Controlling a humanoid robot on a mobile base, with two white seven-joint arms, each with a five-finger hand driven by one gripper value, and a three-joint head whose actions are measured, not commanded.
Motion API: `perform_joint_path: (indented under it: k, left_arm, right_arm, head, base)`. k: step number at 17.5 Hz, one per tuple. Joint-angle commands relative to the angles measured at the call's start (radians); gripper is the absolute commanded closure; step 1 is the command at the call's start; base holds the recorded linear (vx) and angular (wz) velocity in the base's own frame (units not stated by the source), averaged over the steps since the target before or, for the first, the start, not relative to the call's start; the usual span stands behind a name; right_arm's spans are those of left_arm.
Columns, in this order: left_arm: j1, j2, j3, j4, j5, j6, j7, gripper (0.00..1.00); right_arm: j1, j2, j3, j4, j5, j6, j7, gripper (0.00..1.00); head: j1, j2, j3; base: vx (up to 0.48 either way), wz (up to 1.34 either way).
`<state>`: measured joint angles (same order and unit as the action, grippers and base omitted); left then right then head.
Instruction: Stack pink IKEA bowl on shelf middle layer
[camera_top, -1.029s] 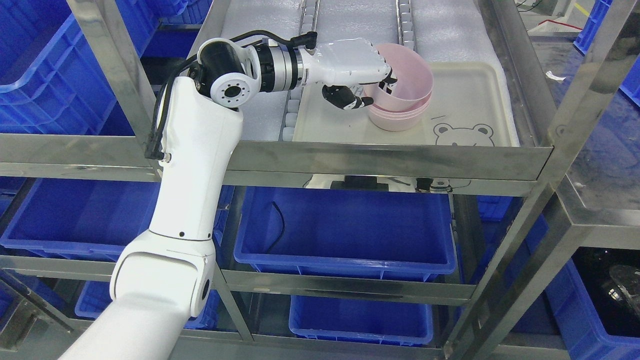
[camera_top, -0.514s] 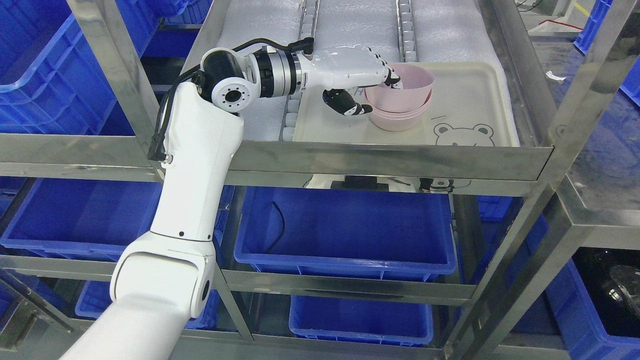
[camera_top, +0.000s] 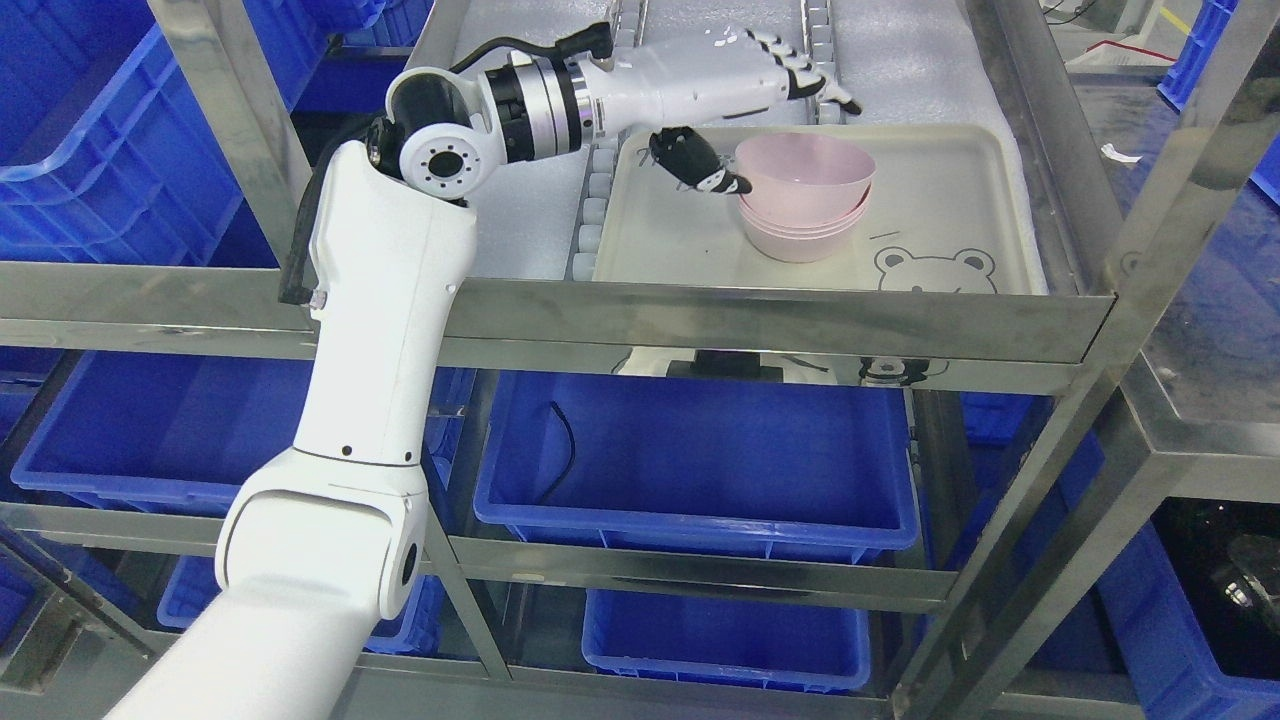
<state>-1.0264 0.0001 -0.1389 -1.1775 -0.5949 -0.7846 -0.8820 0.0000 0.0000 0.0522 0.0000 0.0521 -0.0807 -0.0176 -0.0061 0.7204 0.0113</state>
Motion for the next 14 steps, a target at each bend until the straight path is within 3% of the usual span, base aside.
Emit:
perform_joint_path:
  k: [1,6,14]
  left_arm:
    - [0.044,0.017,-0.074,-0.226,0.164,-0.001,0.012,0.16]
    - [0.412,0.017,-0.280,-0.439,0.164,-0.001,0.057,0.16]
    - [0.768,0.017,-0.249,-0.438,0.162,-0.001,0.048,0.16]
  right_arm:
    - [0.003,-0.017,0.000,-0.017,0.000,-0.001,-0.001,0.00]
    - [0.005,-0.017,0.000,-0.017,0.000,-0.001,-0.001,0.00]
    - [0.005,-0.017,0.000,-0.017,0.000,-0.001,-0.001,0.00]
  head:
    - [0.0000,0.000,0.000]
    - [0.0000,0.000,0.000]
    - [0.0000,0.000,0.000]
  base:
    - [0.000,0.00]
    - [-0.007,0.01]
    - [-0.008,0.03]
